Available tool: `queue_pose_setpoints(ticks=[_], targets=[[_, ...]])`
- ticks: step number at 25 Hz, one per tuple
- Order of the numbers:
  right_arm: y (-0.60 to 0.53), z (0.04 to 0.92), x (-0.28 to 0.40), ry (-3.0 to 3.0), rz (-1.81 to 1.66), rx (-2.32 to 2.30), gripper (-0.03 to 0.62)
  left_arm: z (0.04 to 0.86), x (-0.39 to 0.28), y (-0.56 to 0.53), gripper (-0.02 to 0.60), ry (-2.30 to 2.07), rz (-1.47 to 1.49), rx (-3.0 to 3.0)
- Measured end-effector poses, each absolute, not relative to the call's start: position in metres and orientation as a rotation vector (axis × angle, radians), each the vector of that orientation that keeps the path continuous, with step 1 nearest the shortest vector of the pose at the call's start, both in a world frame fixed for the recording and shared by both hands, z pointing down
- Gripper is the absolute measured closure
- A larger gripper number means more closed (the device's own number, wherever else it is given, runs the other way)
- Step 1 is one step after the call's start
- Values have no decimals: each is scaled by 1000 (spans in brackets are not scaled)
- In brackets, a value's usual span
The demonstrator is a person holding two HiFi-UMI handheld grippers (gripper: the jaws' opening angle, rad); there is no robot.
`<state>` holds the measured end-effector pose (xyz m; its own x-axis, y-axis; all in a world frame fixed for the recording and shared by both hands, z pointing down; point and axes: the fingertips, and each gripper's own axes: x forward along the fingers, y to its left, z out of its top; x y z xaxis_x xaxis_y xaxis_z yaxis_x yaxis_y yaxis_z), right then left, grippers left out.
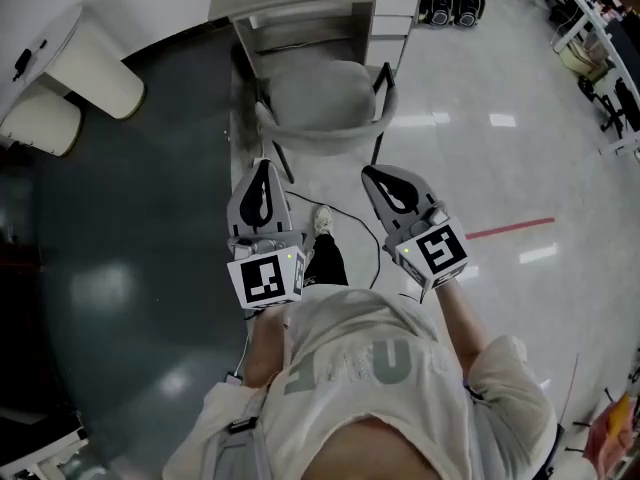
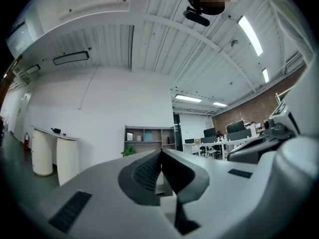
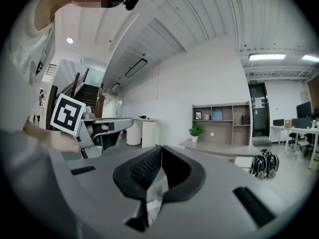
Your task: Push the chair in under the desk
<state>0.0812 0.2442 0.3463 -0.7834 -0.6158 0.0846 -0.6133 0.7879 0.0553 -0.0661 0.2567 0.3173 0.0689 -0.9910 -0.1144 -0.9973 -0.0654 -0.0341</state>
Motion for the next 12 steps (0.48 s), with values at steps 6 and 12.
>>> queue_pose_setpoints(ticks=[6,12], targets=[[81,333,26,-2775,-11,1089,576,281,-111,85,568,1930,127,-2318],[-12,329,19,-2731,55,1216,576,295,-141,-17,568,1946,136,-2417]])
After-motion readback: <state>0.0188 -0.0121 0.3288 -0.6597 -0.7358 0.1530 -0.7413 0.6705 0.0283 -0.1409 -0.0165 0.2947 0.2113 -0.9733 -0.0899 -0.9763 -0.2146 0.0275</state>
